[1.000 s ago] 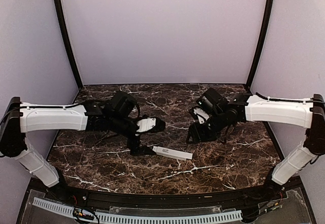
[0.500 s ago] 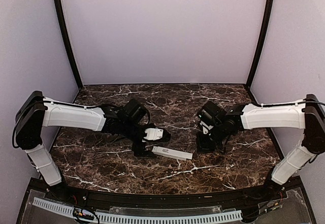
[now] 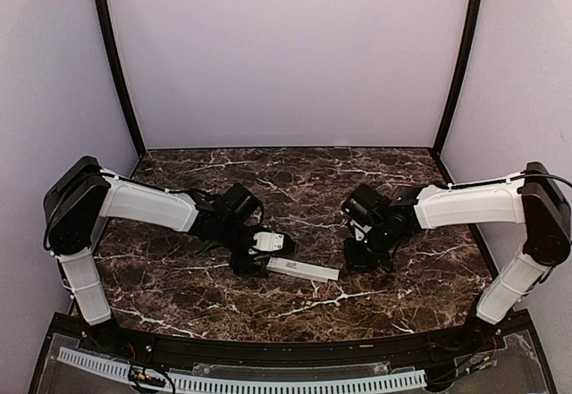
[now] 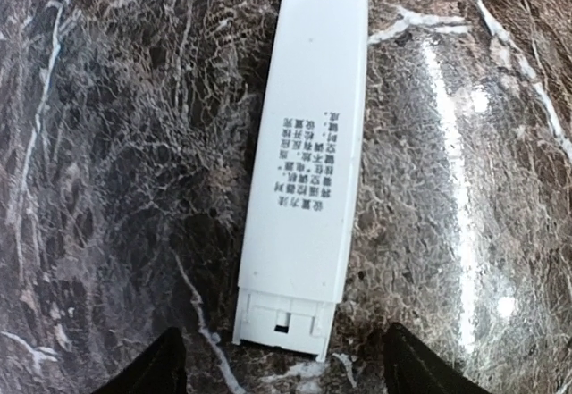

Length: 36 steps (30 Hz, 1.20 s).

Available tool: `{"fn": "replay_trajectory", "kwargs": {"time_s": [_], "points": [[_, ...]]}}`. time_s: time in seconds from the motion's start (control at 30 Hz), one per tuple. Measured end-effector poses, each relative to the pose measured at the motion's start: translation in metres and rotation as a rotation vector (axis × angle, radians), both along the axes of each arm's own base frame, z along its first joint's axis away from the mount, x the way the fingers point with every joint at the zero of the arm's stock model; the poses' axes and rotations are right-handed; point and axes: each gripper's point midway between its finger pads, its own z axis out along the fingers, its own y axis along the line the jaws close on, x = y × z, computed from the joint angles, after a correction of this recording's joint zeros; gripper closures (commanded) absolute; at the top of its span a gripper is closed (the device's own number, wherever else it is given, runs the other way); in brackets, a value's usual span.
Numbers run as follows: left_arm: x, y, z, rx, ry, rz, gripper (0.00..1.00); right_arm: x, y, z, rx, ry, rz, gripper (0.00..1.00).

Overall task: Load the batteries into the remote control
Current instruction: Load the battery cover onto the remote control without the battery cover.

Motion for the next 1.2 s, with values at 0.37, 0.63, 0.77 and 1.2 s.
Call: {"fn": "replay_trajectory", "kwargs": {"time_s": [0.37,0.63,0.77,1.2], "points": [[-0.001,0.000,-0.009,0.016,0.027,0.010,0.49,0.003,-0.008,-0.003,-0.045,-0.020,0.007,1.00],[-0.009,-0.002,-0.011,0.026,0.050,0.011,0.57,0.007,-0.008,0.003,-0.056,-0.048,0.025,1.00],[-0.015,-0.005,-0.012,0.026,0.065,0.019,0.60,0.009,-0.009,0.005,-0.062,-0.059,0.031,1.00],[-0.025,-0.004,-0.012,0.032,0.092,0.065,0.41,0.019,0.017,0.034,0.047,-0.119,0.125,1.00]]}}
